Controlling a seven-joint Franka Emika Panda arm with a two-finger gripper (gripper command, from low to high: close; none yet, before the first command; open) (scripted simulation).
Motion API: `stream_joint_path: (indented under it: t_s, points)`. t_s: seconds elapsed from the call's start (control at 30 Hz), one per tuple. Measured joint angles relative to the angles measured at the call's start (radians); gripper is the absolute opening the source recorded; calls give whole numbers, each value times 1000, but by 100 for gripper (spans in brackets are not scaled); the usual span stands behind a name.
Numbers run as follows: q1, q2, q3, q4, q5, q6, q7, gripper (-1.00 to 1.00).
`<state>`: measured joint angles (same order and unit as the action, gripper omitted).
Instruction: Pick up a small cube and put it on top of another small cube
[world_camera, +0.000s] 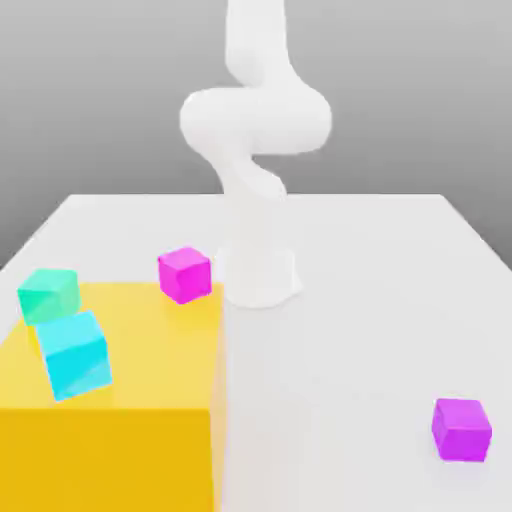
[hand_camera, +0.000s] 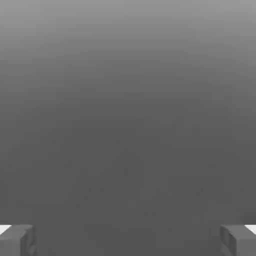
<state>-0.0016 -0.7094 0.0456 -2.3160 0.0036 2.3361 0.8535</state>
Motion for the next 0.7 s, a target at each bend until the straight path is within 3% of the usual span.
stream_joint_path:
  t_s: [0.37,0.7]
  points:
    - [4,399,218,-70,-37,158,279,0]
    - [103,770,332,-131,-170,296,598,0]
